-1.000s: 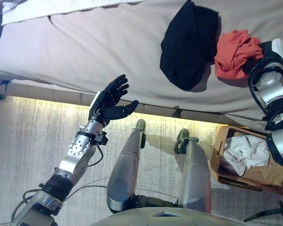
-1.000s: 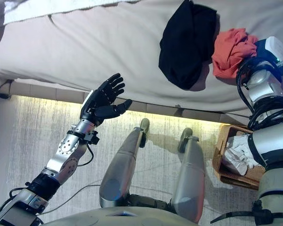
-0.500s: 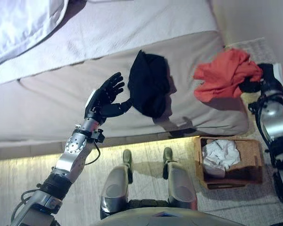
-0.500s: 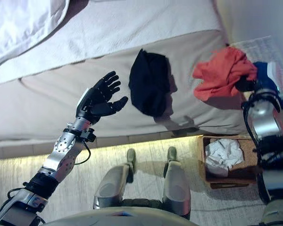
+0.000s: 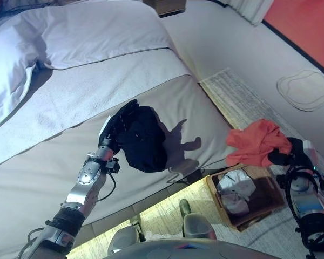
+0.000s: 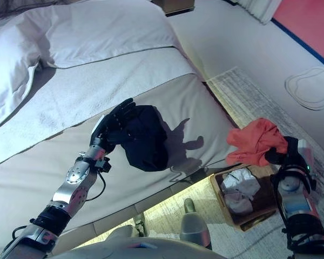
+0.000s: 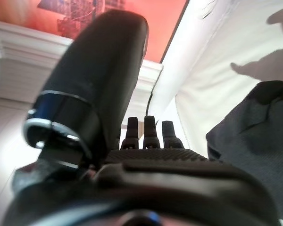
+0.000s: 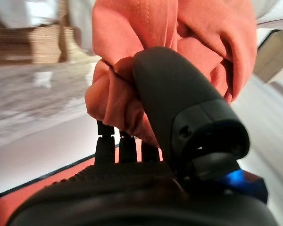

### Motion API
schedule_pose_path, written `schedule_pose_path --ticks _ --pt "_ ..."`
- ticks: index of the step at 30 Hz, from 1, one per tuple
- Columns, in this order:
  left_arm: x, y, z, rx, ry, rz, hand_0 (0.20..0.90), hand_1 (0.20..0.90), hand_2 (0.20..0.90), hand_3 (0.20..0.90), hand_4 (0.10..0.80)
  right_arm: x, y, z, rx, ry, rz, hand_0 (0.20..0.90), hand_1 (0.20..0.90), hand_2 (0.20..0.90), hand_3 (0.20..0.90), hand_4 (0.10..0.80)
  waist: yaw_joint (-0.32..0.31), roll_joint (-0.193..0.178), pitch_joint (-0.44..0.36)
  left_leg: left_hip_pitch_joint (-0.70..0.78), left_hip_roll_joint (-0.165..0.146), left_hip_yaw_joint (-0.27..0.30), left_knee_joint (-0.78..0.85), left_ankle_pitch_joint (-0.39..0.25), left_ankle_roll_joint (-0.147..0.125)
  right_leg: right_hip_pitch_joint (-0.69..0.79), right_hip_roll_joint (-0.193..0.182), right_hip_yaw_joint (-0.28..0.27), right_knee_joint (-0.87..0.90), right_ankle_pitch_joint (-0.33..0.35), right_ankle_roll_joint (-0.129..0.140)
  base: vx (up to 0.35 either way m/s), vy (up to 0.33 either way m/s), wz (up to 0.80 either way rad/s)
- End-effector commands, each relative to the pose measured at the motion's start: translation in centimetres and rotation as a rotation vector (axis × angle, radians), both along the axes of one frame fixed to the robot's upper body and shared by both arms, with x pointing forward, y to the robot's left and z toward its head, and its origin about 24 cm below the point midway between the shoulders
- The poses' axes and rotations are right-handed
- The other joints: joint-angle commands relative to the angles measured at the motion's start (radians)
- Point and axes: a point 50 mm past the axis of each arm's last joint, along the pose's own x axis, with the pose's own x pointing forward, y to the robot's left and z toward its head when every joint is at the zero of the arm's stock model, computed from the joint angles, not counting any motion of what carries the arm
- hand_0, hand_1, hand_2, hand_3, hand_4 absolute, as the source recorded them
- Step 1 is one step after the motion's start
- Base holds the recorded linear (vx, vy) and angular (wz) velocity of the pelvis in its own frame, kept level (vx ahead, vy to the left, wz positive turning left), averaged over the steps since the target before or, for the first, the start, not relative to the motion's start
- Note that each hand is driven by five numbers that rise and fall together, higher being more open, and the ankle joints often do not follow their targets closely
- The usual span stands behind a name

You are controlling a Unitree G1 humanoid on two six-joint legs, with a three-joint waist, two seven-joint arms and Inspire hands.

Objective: Pick up the clothes from the bed and place them into the basket

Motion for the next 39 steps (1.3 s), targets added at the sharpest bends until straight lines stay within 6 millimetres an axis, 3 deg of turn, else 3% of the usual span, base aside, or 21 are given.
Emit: schedule_pose_path --ticks 1,9,21,22,24,39 --pt "0.4 -1.1 2.1 -0.026 -0.147 -0.017 0.900 0.900 0.900 0.900 0.800 0.7 -3.0 5.1 -0.185 -0.154 -0.032 0.300 0.300 0.300 0.200 0.100 -0.010 0.024 -0.100 0.031 0.027 0.022 0.076 -0.195 0.011 -0.093 0.106 0.027 0.011 0.027 0.004 -0.003 -0.001 -0.18" --pt "0.8 -1.6 2.2 -0.015 -0.135 -0.041 0.900 0.900 0.900 0.900 0.800 -1.7 -4.7 1.5 -0.101 0.027 -0.165 0.300 0.300 0.300 0.200 0.100 -0.010 0.031 -0.107 0.047 0.030 0.044 0.073 -0.200 0.006 -0.077 0.106 0.021 -0.004 0.031 0.006 0.013 -0.012 -0.09" --pt "1.1 -1.9 2.3 -0.002 -0.124 -0.075 0.900 0.900 0.900 0.900 0.800 -2.8 -6.3 0.1 -0.067 0.122 -0.285 0.300 0.300 0.300 0.200 0.100 0.015 0.048 -0.106 0.045 0.028 0.043 0.081 -0.205 0.005 -0.072 0.098 0.006 -0.005 0.028 0.006 0.010 -0.006 -0.02" --pt "1.1 -1.9 2.3 -0.001 -0.124 -0.079 0.900 0.900 0.900 0.900 0.800 -2.8 -6.4 0.2 -0.065 0.119 -0.287 0.326 0.326 0.326 0.230 0.130 0.017 0.049 -0.106 0.045 0.028 0.042 0.081 -0.204 0.005 -0.072 0.098 0.005 -0.006 0.028 0.006 0.000 0.000 0.00" --pt "1.1 -2.0 2.4 0.003 -0.124 -0.088 0.900 0.900 0.900 0.900 0.800 -2.5 -6.5 0.6 -0.064 0.088 -0.299 0.900 0.900 0.900 0.900 0.800 0.018 0.054 -0.104 0.045 0.028 0.041 0.080 -0.203 0.004 -0.070 0.096 0.003 -0.007 0.027 0.005 0.000 0.000 0.00" --pt "0.6 -1.5 2.0 -0.001 -0.120 -0.068 0.900 0.900 0.900 0.900 0.800 -2.0 -6.4 1.4 -0.122 0.065 -0.251 0.900 0.900 0.900 0.900 0.800 0.019 0.068 -0.106 0.056 0.028 0.031 0.053 -0.189 -0.004 -0.057 0.091 0.003 -0.024 0.025 0.003 0.000 0.000 0.00"
